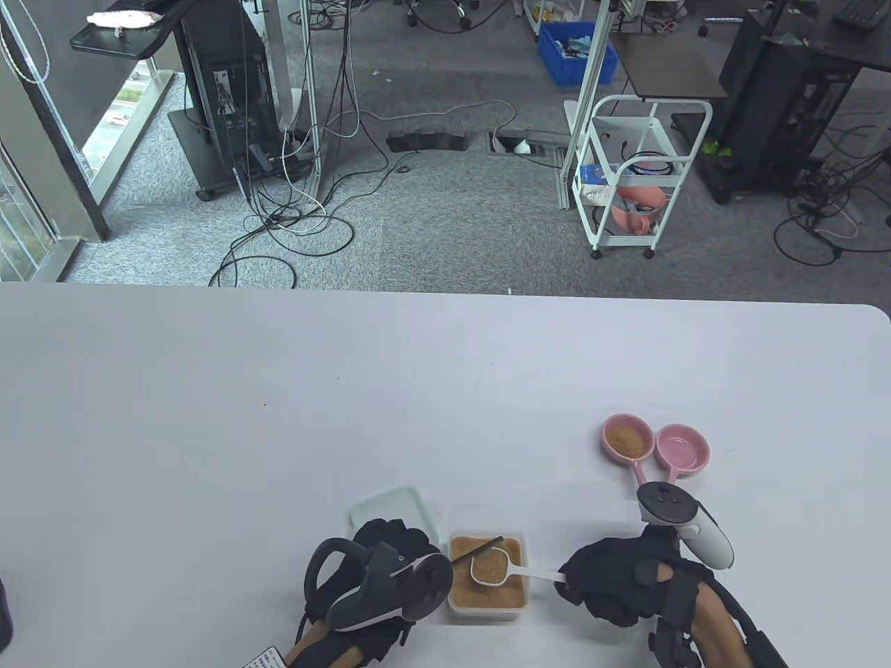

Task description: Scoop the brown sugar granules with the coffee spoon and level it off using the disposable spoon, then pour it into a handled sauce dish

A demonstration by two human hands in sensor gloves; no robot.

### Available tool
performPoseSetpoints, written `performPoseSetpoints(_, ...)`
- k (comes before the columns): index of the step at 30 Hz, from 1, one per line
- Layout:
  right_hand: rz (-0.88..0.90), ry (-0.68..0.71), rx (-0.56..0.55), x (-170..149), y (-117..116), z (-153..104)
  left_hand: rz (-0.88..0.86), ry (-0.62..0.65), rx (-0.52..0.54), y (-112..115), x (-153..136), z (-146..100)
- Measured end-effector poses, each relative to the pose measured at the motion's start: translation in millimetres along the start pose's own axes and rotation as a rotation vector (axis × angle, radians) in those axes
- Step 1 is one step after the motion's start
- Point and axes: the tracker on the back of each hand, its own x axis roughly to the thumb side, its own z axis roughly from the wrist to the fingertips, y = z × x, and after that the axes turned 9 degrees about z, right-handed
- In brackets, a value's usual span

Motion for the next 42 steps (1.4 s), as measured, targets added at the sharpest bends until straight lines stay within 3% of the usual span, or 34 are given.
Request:
performPoseSetpoints(22, 0.006, -0.014, -0.014, -0.3, 2.8, -2.8, 0.004, -0.026, -0.011, 0.5, -6.4, 0.2)
performPoseSetpoints(36, 0.0, -0.004, -0.022, 0.7, 5.1, -5.1, -0.057, -0.068, 0.005, -8.1, -29.7, -4.1)
performPoseSetpoints(42, -0.01, -0.012, -0.024, 0.0, 5.3, -4.9, 0.004, -0.033, -0.088, 3.9, -21.9, 1.2)
